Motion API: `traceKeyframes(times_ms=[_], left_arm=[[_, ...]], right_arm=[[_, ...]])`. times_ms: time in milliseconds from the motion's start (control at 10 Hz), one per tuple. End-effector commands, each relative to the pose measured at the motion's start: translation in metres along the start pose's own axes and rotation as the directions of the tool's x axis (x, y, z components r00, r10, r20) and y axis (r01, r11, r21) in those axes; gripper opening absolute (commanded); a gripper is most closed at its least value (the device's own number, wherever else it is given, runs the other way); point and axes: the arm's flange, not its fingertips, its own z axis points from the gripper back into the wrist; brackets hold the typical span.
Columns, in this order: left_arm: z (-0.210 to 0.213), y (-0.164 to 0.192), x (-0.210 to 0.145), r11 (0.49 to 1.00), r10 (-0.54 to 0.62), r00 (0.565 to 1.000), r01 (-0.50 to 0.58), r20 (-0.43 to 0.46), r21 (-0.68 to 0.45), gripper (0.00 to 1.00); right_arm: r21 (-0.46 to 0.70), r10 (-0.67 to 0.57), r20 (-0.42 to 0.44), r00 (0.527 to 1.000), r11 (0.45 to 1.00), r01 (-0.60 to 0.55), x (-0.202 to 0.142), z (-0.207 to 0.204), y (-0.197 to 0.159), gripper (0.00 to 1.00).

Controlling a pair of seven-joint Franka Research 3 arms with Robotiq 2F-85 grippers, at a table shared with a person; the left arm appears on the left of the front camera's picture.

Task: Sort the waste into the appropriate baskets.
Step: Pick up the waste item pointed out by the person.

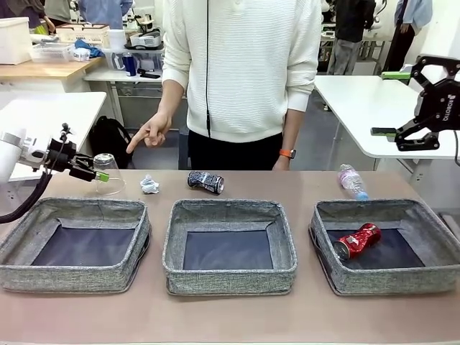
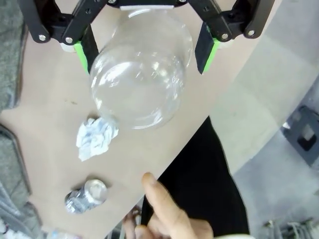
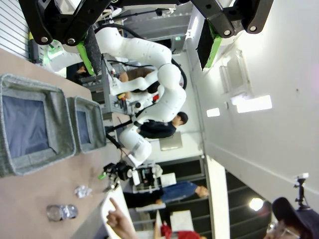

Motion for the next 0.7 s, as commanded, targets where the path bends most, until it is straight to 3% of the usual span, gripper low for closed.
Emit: traceKeyframes(times_ms=[0, 600], left_arm=[[-0.013, -0.004, 0.001, 1.000, 0.000, 0.995, 0.002, 0.104, -0.026, 1.00], [-0.027, -0.011, -0.007, 0.999, 0.020, 0.986, -0.011, 0.168, -0.053, 1.00]], right_arm=[[0.020, -0.019, 0.010, 1.000, 1.000, 0.019, 0.000, -0.003, 0.004, 1.00], [0.020, -0.019, 0.010, 1.000, 1.000, 0.019, 0.000, -0.003, 0.004, 1.00]])
